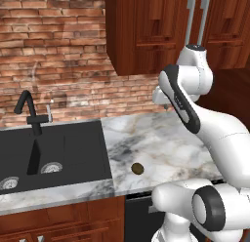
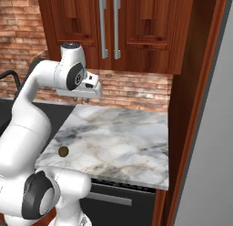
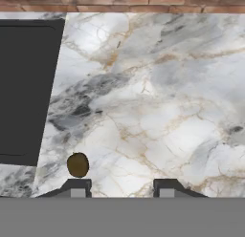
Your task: Place the kiwi in the correct fridge rack based on whether it is a fruit or vegetable. Finally, close the fridge door.
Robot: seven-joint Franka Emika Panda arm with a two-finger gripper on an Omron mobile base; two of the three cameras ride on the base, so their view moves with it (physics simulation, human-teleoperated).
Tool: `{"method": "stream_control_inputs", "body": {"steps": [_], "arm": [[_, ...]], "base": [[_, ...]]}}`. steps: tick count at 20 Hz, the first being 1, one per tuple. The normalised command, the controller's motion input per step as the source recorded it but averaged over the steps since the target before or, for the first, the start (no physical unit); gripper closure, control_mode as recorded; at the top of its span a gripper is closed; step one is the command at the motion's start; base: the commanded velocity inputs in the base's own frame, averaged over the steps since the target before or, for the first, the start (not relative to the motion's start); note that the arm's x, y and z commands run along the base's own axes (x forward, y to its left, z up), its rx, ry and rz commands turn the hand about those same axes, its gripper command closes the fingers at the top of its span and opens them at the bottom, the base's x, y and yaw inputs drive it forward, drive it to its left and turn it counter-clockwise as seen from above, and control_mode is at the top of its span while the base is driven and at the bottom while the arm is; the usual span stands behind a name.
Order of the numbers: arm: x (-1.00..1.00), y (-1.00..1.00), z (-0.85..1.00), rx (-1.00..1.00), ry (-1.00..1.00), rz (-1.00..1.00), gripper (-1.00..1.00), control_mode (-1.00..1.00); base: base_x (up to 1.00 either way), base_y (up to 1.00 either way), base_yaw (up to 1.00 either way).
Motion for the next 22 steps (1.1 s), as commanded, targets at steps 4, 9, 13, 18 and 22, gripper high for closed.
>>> {"method": "stream_control_inputs", "body": {"steps": [4,9,13,18,22], "arm": [[-0.3,0.19,-0.36,-0.02,-0.06,0.0,-1.0,-1.0],[-0.35,0.37,-0.51,-0.02,-0.01,0.0,-1.0,-1.0],[-0.42,0.44,-0.47,0.0,0.0,0.0,-1.0,-1.0],[-0.27,0.46,-0.45,0.0,0.0,0.0,-1.0,-1.0],[-0.14,0.46,-0.36,0.0,0.01,0.0,-1.0,-1.0]], "base": [[0.0,0.0,0.0],[0.0,0.0,0.0],[0.0,0.0,0.0],[0.0,0.0,0.0],[0.0,0.0,0.0]]}}
